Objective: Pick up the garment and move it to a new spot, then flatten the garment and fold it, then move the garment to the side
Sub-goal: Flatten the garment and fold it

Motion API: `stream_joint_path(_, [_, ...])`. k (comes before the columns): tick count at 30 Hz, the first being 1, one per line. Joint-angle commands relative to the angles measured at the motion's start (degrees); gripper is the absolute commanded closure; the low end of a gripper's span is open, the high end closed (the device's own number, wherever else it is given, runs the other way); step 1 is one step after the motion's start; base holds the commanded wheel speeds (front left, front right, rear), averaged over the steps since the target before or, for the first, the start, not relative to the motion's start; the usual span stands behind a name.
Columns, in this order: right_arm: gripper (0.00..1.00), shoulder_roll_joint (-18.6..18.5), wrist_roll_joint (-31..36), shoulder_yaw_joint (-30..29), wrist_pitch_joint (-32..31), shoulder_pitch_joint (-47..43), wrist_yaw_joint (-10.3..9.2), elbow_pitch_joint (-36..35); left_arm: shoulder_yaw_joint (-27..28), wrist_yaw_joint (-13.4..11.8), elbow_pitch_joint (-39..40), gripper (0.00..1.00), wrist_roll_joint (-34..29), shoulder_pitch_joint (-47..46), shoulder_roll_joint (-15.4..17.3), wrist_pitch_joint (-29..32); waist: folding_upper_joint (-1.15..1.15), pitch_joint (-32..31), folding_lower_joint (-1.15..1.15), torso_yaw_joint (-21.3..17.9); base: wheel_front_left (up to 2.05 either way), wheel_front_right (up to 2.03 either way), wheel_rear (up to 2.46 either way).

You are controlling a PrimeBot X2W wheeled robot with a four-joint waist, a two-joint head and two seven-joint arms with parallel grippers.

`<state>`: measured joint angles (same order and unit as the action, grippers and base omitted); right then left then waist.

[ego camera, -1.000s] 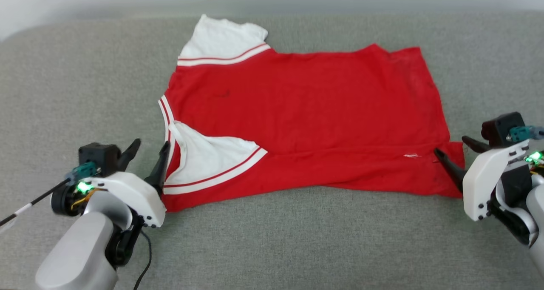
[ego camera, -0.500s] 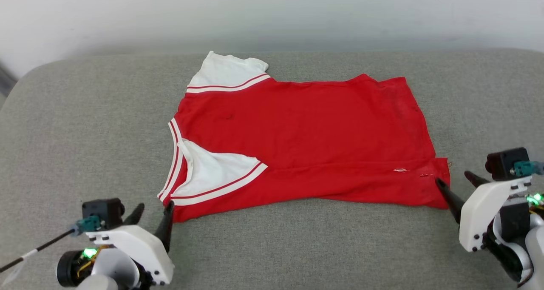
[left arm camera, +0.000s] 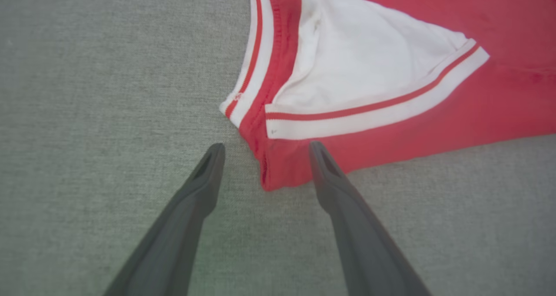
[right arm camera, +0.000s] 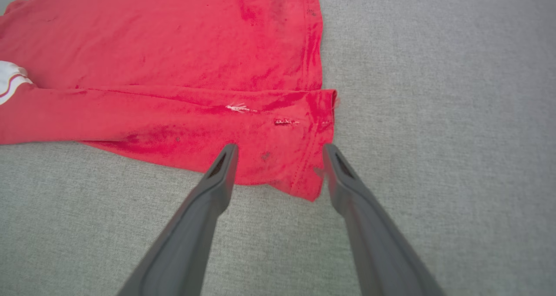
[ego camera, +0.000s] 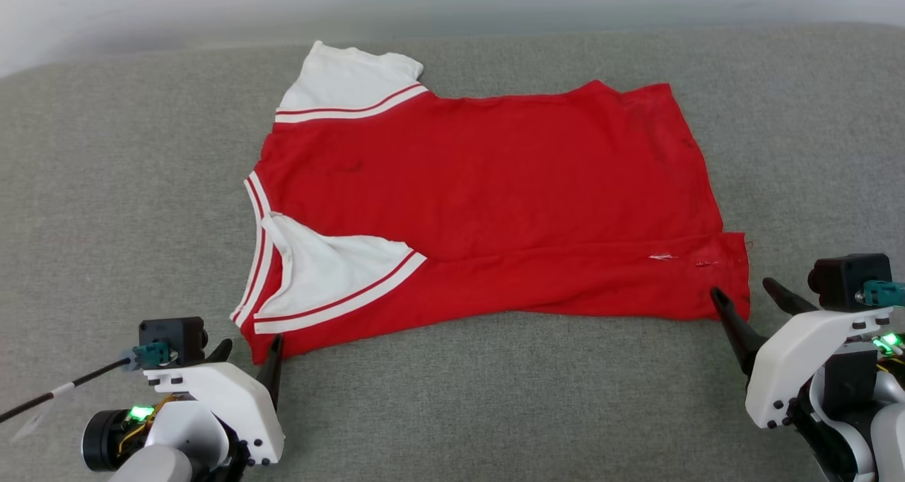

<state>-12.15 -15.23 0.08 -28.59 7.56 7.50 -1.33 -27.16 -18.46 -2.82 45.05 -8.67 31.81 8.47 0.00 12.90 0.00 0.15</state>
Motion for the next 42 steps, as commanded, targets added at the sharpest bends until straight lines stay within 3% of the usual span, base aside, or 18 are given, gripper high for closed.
stream_joint_path(1, [0.00, 0.44, 0.36, -0.14, -0.33, -0.52, -0.02, -1.14, 0.11, -0.27, -0.81, 0.00, -0.10, -1.19, -0.01, 0.36, 0.00, 1.28, 0.00, -0.75, 0.00, 0.00, 0.00])
stream_joint_path(13, [0.00, 0.43, 1.32, -0.68, -0.94, 0.23, -0.02, -4.39, -2.55, 0.81, -7.11, 0.01, 1.08, -2.22, -1.53, 4.15, 0.00, 4.50, 0.00, -1.57, 0.00, 0.00, 0.00])
stream_joint_path(14, [0.00, 0.37, 1.35, -0.70, -0.97, 0.23, -0.02, -4.48, -2.90, 1.21, -7.49, 0.64, 1.10, -2.31, -1.60, 4.61, 0.00, 4.59, 0.00, -1.53, 0.00, 0.00, 0.00])
stream_joint_path(15, [0.00, 0.27, 1.38, -0.66, -1.07, 0.23, -0.02, -4.54, -2.95, 1.55, -7.69, 1.00, 1.25, -2.51, -1.73, 4.48, 0.00, 4.62, 0.00, -1.47, 0.00, 0.00, 0.00])
stream_joint_path(24, [0.00, -1.15, 1.13, -0.45, -3.09, 0.14, -0.02, -3.18, -0.73, 3.42, -6.11, 1.00, 0.68, -3.78, -2.49, -2.46, 0.00, 2.00, 0.00, 0.02, 0.00, 0.00, 0.00])
stream_joint_path(30, [0.00, -1.68, 2.97, -1.76, -6.44, 1.70, -0.02, 2.14, -0.01, 3.23, -2.12, 1.00, -0.47, -3.32, -1.82, -5.80, 0.00, 0.28, 0.00, 1.80, 0.00, 0.00, 0.00])
stream_joint_path(42, [0.00, -1.18, 5.94, -2.98, -11.53, 4.87, -0.02, 10.52, -1.49, 2.30, 5.27, 1.00, -1.90, -1.47, -1.00, -5.61, 0.00, 2.07, 0.00, 5.31, 0.00, 0.00, 0.00])
